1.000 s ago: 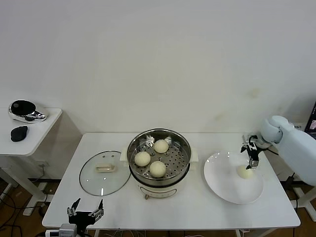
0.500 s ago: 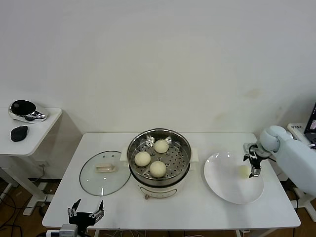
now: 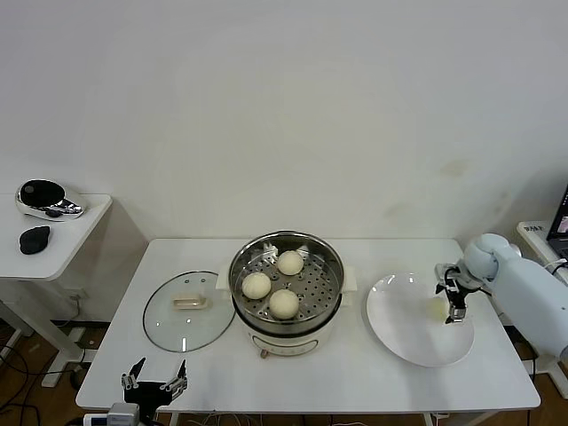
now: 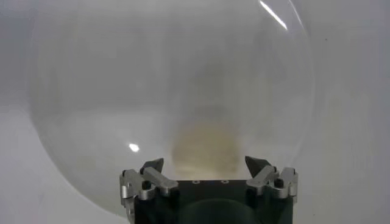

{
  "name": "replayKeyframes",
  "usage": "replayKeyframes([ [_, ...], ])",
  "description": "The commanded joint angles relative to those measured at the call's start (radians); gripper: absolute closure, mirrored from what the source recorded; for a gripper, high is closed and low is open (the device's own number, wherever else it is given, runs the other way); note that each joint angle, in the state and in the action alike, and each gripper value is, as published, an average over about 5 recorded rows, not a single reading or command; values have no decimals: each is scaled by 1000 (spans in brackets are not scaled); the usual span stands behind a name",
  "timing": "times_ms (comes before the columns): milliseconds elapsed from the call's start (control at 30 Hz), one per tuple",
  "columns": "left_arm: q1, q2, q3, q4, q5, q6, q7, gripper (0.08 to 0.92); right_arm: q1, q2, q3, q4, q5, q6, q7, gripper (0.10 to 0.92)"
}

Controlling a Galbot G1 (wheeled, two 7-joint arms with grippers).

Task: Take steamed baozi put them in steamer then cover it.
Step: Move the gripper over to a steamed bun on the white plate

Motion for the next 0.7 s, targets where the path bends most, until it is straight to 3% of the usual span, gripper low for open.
replayKeyframes([
  [33, 0, 0, 1, 0, 1, 1, 1, 177, -9, 1, 7, -6, -7, 4, 12, 202],
  [300, -1, 0, 3, 1, 1, 0, 0, 177, -7, -5, 8, -1, 4, 0, 25, 236],
  [533, -1, -1, 3, 0, 0, 0, -1, 177, -4, -7, 6, 5, 20, -10, 32, 413],
  [700, -4, -1, 5, 0, 0, 0, -1, 177, 9, -30, -10, 39, 47, -41, 32, 494],
])
